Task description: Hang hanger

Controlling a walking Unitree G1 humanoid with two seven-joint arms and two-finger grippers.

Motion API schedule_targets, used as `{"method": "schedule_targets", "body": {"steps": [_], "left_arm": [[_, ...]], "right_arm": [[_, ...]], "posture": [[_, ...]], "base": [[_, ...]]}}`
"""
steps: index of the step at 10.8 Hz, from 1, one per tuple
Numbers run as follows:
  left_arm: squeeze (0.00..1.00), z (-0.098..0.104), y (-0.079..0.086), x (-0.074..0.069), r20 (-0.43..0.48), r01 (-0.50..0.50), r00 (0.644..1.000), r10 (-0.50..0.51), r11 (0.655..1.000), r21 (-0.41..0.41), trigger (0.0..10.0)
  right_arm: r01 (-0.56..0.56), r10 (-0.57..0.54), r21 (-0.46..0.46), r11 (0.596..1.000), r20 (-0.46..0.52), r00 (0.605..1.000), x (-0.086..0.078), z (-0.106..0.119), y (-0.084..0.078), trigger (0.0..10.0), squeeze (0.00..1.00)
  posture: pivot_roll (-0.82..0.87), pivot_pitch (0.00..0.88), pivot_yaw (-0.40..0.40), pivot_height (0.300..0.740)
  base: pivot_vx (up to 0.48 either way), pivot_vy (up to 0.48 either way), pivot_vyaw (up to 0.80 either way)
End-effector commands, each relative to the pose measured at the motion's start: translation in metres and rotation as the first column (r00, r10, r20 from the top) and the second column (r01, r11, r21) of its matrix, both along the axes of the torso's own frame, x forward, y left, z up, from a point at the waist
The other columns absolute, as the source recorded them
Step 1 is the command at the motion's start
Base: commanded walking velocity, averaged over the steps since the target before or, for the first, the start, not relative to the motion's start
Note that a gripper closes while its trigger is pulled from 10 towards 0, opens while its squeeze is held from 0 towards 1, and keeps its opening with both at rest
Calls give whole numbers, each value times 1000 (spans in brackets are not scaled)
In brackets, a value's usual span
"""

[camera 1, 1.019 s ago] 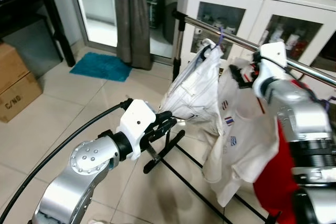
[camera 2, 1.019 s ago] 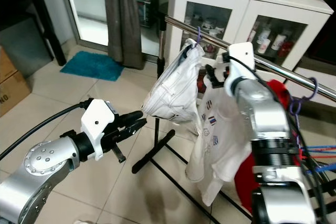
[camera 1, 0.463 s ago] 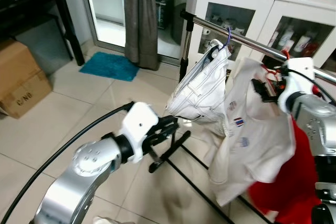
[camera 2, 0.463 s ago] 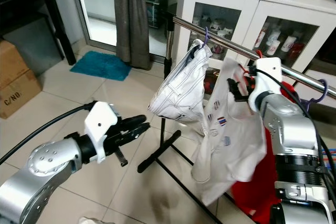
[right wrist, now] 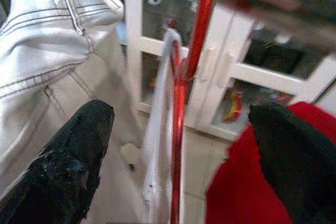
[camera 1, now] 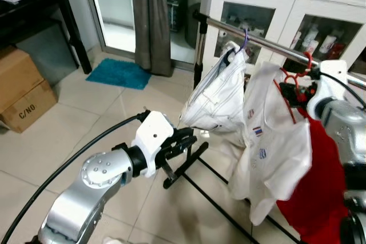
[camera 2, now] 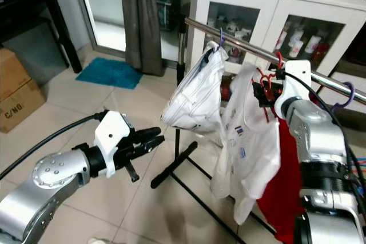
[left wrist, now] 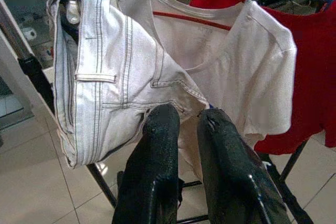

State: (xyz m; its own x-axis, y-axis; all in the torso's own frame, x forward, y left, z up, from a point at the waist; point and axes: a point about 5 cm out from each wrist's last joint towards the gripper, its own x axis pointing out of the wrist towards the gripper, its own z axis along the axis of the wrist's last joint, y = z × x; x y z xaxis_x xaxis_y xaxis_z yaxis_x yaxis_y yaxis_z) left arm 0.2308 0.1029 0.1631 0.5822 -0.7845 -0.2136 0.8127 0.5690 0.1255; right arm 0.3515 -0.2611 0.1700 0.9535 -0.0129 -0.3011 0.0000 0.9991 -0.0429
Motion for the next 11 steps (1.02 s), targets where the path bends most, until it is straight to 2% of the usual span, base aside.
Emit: {"method": "schedule_targets", "body": {"steps": [1, 2, 4, 5, 6, 7, 11], "left_arm": [[0, 3, -4, 2, 5, 33, 999, -33, 999, -4, 10000], [0, 3, -4, 2, 3, 51, 999, -51, 999, 3, 10000], [0, 2, -2, -1, -7, 70, 998, -70, 997, 16, 10000], [0, 2, -2, -1, -10, 74, 997, -73, 997, 15, 10000], [0, 1, -2, -2, -16, 81, 997, -80, 997, 18, 10000], [0, 1, -3, -2, -20, 91, 996, -90, 996, 20, 10000], [0, 1, -3, -2, -23, 107, 994, -106, 994, 28, 10000]], "right_arm": [[-9, 9, 5, 1000, -8, 1000, 8, -1, 0, 0, 0], [-18, 19, 15, 1000, -45, 999, 19, -3, 1, 0, 0], [-22, 23, 21, 1000, -55, 998, 28, 4, -4, 0, 0], [-31, 34, 52, 998, -68, 997, 30, 6, -6, 0, 0], [-22, 25, 40, 999, -97, 995, 30, 5, -11, 0, 0], [23, -17, 50, 998, -109, 994, 29, 5, -19, 0, 0], [49, -40, 60, 997, -134, 990, 29, 0, -20, 0, 0]], "posture": [[97, 4, 2, 740], [103, 3, -4, 740], [108, 3, -9, 740], [109, 2, -9, 740], [107, 3, -7, 740], [104, 5, -5, 740], [105, 4, 0, 740]], "base": [[0, 0, 0], [0, 0, 0], [0, 0, 0], [0, 0, 0], [0, 0, 0], [0, 0, 0], [0, 0, 0]]}}
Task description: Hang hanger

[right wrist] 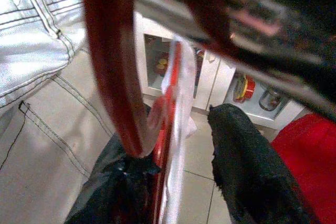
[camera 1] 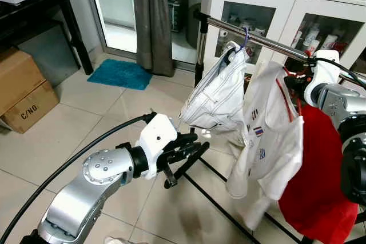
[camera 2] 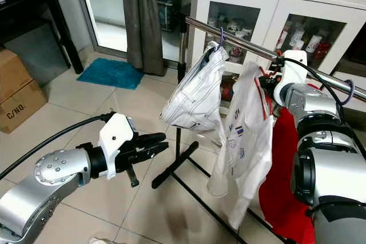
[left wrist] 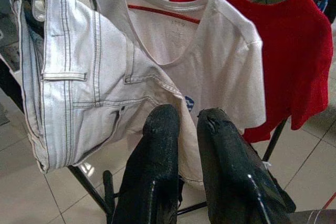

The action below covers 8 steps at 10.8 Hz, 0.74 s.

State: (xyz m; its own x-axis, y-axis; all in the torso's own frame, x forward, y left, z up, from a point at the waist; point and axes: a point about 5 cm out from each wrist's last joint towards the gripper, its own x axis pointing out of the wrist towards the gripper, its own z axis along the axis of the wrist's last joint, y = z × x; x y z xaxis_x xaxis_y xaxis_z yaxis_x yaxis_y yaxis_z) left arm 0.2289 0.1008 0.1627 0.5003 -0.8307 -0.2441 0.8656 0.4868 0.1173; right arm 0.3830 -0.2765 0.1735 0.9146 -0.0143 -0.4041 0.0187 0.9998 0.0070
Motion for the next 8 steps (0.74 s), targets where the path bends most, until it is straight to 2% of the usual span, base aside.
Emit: {"method": "schedule_targets", "body": {"steps": [1, 5, 8], "left_arm": [[0, 1, -1, 0, 3, 11, 1000, -11, 1000, 8, 10000], [0, 1, -1, -1, 5, 20, 1000, -20, 1000, 24, 10000], [0, 1, 0, -2, 13, 16, 1000, -16, 999, 38, 10000]], "right_arm": [[22, -22, -4, 1000, -41, 999, -4, -6, -5, 0, 0], [5, -5, -12, 1000, -57, 998, -4, -10, -2, 0, 0], [-38, 36, -53, 998, -43, 998, -2, -4, -1, 0, 0]], "posture": [[108, 4, -3, 740], [113, 3, -3, 740], [115, 3, -6, 740]], "base": [[0, 0, 0], [0, 0, 0], [0, 0, 0]]}}
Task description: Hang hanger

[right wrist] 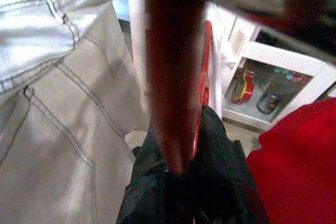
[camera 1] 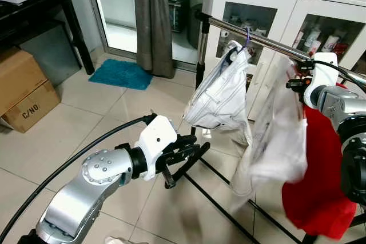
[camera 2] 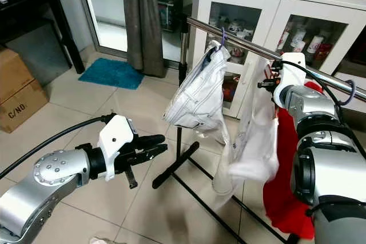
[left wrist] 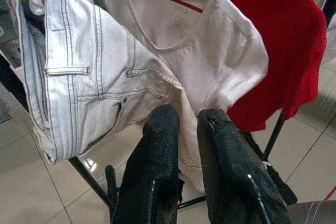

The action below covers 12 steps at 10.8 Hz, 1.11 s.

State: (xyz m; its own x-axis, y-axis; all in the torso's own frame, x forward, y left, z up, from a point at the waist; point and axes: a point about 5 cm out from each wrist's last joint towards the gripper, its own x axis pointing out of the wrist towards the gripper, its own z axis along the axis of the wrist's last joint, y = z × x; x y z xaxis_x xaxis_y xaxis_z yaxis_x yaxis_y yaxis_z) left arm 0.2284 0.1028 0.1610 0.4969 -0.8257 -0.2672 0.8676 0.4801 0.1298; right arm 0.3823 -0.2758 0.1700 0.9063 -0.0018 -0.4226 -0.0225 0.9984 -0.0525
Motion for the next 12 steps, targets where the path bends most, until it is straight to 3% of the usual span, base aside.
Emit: {"method": "schedule_targets", "body": {"steps": [1, 2, 9, 10, 12], "left_arm": [[0, 3, -2, -1, 16, 10, 1000, -10, 1000, 12, 10000], [0, 2, -2, -1, 17, 7, 1000, -8, 1000, 12, 10000], [0, 1, -4, -2, 19, 10, 1000, -10, 1000, 13, 10000], [0, 0, -4, -2, 18, 8, 1000, -8, 1000, 17, 10000], [0, 0, -4, -2, 19, 8, 1000, -8, 1000, 17, 10000]], "right_arm": [[-10, 10, -15, 1000, -20, 1000, 0, 2, -1, 10000, 0], [-19, 19, 5, 1000, -2, 1000, 0, 4, -2, 10000, 1000], [-33, 33, -31, 999, -3, 999, -10, 15, -28, 10000, 1000], [-32, 32, -26, 999, -25, 999, -12, 14, -28, 10000, 0], [-65, 62, -40, 997, -66, 996, -15, 8, -28, 10000, 0]], "posture": [[114, 5, -6, 740], [114, 5, -9, 740], [101, 0, -15, 740], [100, 0, -16, 740], [99, 0, -17, 740]], "base": [[0, 0, 0], [0, 0, 0], [0, 0, 0], [0, 0, 0], [0, 0, 0]]}}
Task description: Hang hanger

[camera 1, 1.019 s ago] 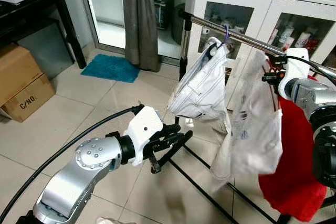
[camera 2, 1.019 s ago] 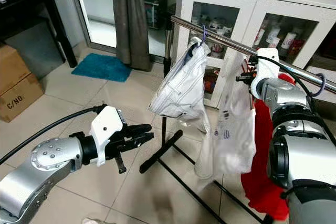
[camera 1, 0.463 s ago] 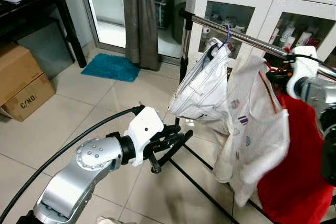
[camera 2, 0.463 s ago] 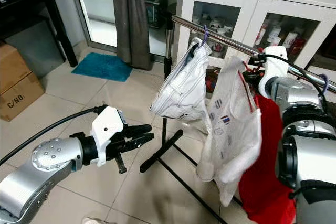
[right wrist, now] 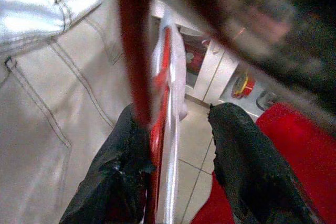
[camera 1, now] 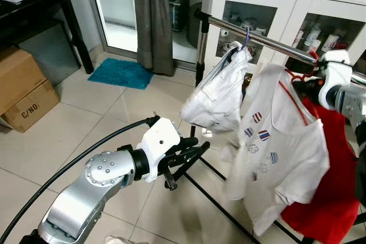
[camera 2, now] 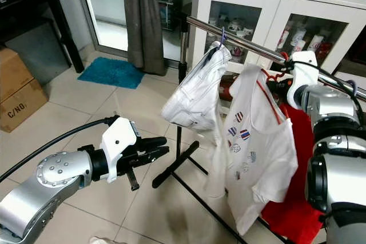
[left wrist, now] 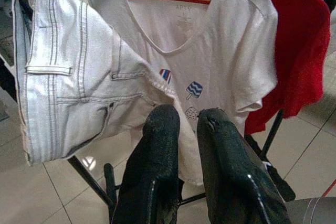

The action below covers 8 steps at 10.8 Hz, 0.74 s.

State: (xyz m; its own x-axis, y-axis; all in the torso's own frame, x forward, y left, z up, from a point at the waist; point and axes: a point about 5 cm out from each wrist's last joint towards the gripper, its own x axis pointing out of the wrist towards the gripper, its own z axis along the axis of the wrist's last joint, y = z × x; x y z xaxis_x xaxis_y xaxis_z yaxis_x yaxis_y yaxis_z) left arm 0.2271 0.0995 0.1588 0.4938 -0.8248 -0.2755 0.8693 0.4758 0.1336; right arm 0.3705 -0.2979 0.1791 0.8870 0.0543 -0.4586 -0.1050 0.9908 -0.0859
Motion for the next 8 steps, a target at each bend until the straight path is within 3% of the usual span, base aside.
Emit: {"method": "schedule_targets", "body": {"steps": [1, 2, 5, 6, 8], "left_arm": [[0, 3, 0, -1, 20, 1, 1000, -1, 1000, 8, 10000], [0, 2, -1, -1, 20, -2, 1000, 1, 1000, 12, 10000], [0, 2, -2, -2, 18, -1, 1000, 0, 1000, 11, 10000], [0, 2, -2, -1, 18, -1, 1000, 1, 1000, 8, 10000], [0, 2, -2, -1, 16, 0, 1000, 0, 1000, 8, 10000]], "right_arm": [[1, 0, 3, 1000, -7, 1000, -4, 1, -6, 10000, 0], [-7, 7, 22, 1000, 1, 1000, -6, 3, -5, 10000, 1000], [21, -21, 24, 999, -26, 999, -8, 2, -6, 10000, 1000], [39, -38, 54, 998, -34, 999, -9, 1, -4, 10000, 0], [86, -82, 78, 993, -59, 995, -11, -6, -3, 10000, 0]], "posture": [[99, 6, -20, 740], [97, 10, -20, 740], [92, 15, -22, 740], [90, 15, -22, 740], [87, 14, -20, 740]], "base": [[0, 0, 0], [0, 0, 0], [0, 0, 0], [0, 0, 0], [0, 0, 0]]}}
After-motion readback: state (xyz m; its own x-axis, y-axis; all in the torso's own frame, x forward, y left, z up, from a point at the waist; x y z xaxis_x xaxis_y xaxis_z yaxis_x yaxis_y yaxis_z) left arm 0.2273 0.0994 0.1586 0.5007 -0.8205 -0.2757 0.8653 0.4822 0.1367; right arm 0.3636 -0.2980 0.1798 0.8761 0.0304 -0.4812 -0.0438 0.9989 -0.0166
